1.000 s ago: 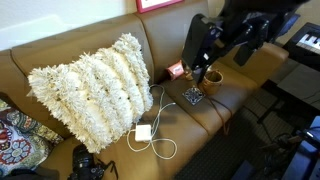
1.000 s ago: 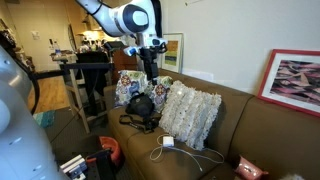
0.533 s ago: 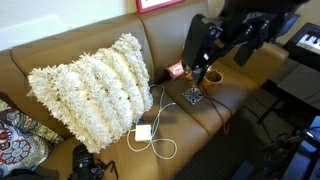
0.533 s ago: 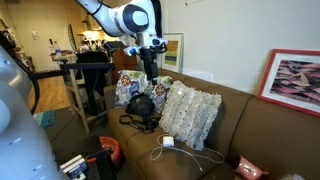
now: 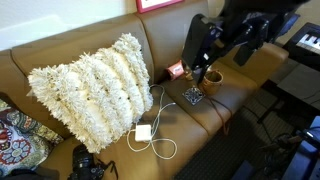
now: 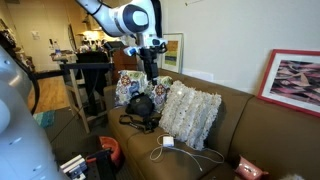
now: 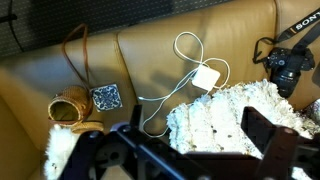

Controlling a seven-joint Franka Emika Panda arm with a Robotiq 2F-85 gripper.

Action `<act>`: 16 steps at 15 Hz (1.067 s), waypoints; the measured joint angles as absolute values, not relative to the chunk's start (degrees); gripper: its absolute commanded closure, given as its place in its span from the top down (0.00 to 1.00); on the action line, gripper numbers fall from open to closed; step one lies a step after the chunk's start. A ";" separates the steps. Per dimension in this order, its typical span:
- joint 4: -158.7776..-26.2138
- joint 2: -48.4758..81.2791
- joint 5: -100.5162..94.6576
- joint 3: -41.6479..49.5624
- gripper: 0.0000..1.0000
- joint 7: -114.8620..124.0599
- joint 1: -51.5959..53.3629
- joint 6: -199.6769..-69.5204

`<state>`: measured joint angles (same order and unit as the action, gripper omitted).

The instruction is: Move the brown bag to the left side of the sofa

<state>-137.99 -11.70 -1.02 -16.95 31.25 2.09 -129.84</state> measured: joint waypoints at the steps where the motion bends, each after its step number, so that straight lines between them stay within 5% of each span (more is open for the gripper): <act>1: -137.99 -11.70 -1.02 -16.95 1.00 31.25 2.09 -129.84; 16: -137.34 -11.55 -2.32 -15.34 1.00 31.32 3.14 -129.09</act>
